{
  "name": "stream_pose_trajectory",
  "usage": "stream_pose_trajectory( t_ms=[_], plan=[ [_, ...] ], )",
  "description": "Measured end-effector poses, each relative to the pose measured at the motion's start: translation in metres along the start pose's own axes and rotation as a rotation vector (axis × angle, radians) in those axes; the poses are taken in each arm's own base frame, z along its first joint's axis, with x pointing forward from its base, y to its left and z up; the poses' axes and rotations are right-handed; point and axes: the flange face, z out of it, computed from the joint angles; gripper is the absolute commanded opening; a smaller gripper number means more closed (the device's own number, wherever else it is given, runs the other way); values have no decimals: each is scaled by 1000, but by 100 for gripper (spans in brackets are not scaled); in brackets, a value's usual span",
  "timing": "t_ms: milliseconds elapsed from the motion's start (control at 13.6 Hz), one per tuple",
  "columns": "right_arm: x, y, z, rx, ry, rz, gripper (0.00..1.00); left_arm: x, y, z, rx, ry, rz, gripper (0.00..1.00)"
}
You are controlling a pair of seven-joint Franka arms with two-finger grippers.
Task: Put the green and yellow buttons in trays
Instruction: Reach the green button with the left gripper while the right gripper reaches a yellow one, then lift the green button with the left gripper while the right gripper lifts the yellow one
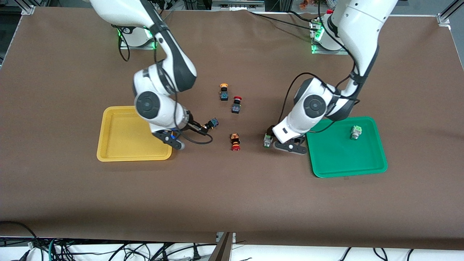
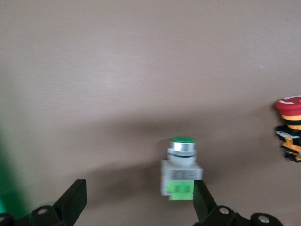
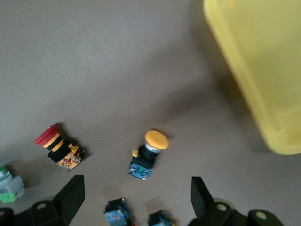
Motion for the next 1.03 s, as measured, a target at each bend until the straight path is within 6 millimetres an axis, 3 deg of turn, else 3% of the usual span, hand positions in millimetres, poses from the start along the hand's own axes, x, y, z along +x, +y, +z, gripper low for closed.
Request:
stream_pose_trajectory(
  t_ms=[221,516,663,736,884,1031],
  plan=[
    [-12,-11,54,-15,5,37,100,-2,29,26,-9,-15,37,100],
    [-6,-6,84,-21,0,66,100,-4,33,43,3,-18,62,100],
    [-6,-4,94,-14,-21,87,100,-5,35,46,4,-21,64,47],
    [-6,-4,99,-16,-26,92,99,-5,36,45,4,-20,61,26],
    [-5,-2,108,-24,-32,97,93,-5,36,45,5,-19,50,1],
    [-9,-3,115,-20,-44,100,87,-4,34,46,8,-20,45,0]
  ],
)
